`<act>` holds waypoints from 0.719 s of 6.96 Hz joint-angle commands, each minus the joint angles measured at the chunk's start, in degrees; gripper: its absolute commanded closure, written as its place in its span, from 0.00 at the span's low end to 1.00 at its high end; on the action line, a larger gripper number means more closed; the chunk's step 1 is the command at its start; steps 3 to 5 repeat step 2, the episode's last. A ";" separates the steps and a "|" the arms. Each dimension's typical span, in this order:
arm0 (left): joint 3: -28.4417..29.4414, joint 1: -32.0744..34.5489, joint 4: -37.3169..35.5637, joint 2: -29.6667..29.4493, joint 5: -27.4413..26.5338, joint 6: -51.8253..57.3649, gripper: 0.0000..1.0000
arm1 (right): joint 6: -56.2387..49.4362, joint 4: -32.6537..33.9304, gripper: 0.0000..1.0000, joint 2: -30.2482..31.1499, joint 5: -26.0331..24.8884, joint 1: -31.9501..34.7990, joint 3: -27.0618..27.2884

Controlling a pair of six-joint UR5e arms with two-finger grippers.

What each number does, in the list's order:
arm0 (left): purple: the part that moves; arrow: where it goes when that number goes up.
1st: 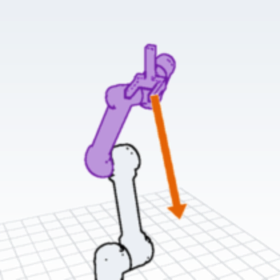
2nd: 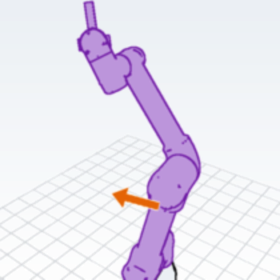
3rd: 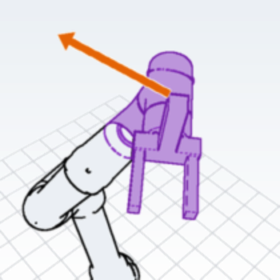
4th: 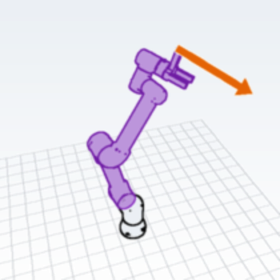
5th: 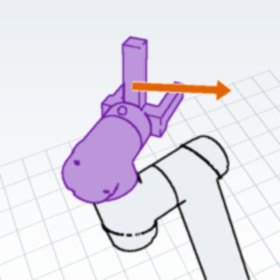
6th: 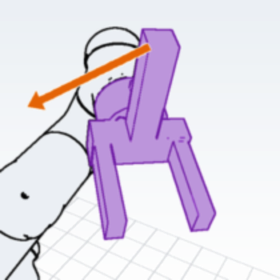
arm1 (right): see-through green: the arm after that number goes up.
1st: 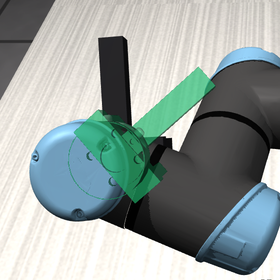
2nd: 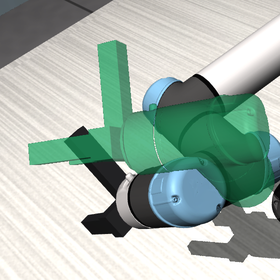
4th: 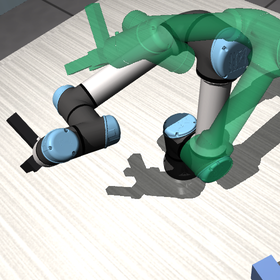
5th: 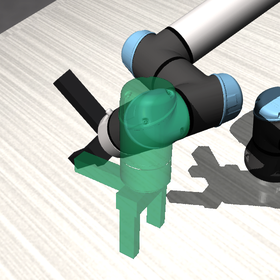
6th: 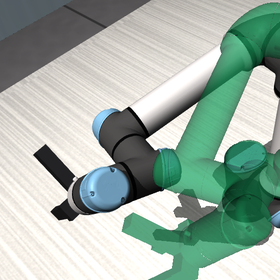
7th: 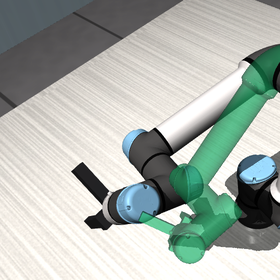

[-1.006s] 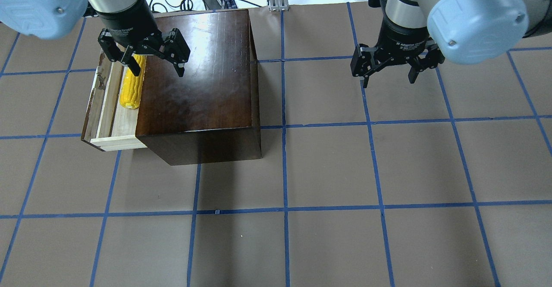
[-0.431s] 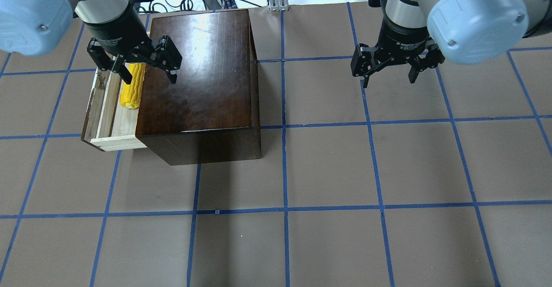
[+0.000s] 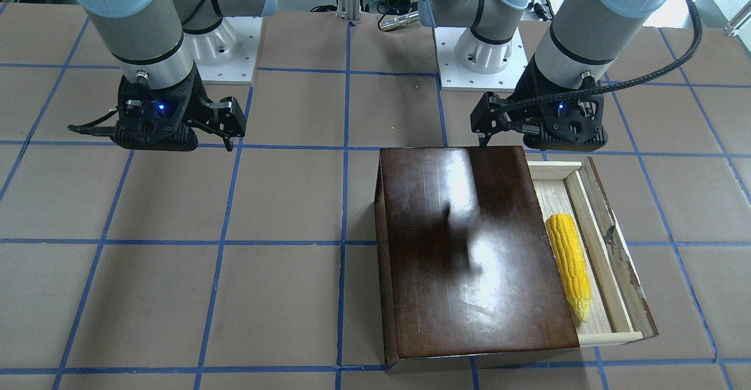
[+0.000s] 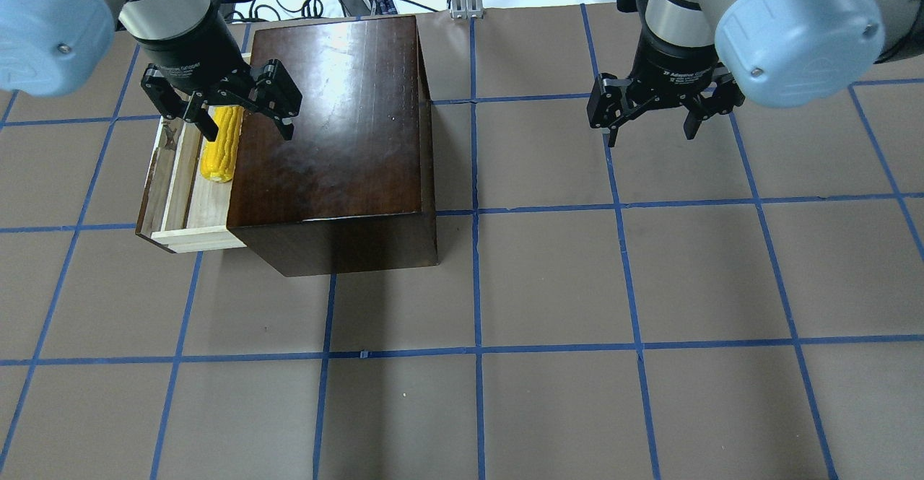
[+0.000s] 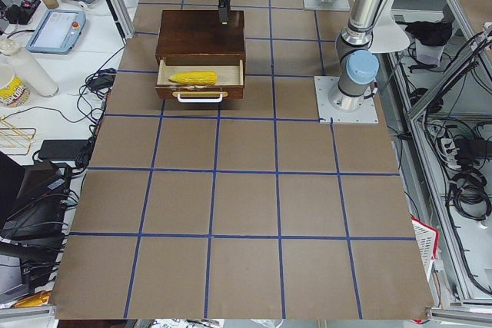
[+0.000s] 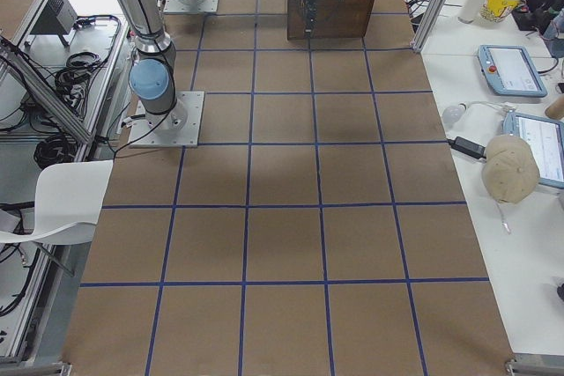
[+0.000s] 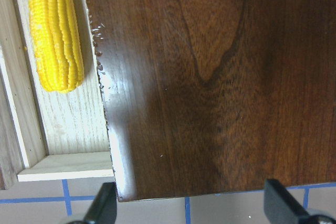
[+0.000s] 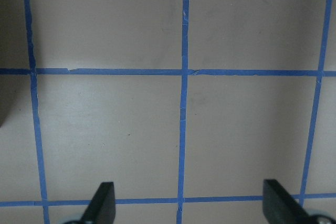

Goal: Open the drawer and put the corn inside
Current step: 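Raise the left gripper and move it over the cabinet top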

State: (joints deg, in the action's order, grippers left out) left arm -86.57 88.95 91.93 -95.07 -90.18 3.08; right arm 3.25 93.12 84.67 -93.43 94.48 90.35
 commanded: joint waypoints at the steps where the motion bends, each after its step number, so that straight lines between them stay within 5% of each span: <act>1: -0.01 -0.01 -0.08 0.06 0.00 0.00 0.00 | 0.00 0.05 0.00 -0.03 0.00 0.00 0.00; 5: -0.01 -0.01 0.00 0.06 0.00 0.00 0.00 | 0.00 0.05 0.00 0.06 0.00 0.00 0.00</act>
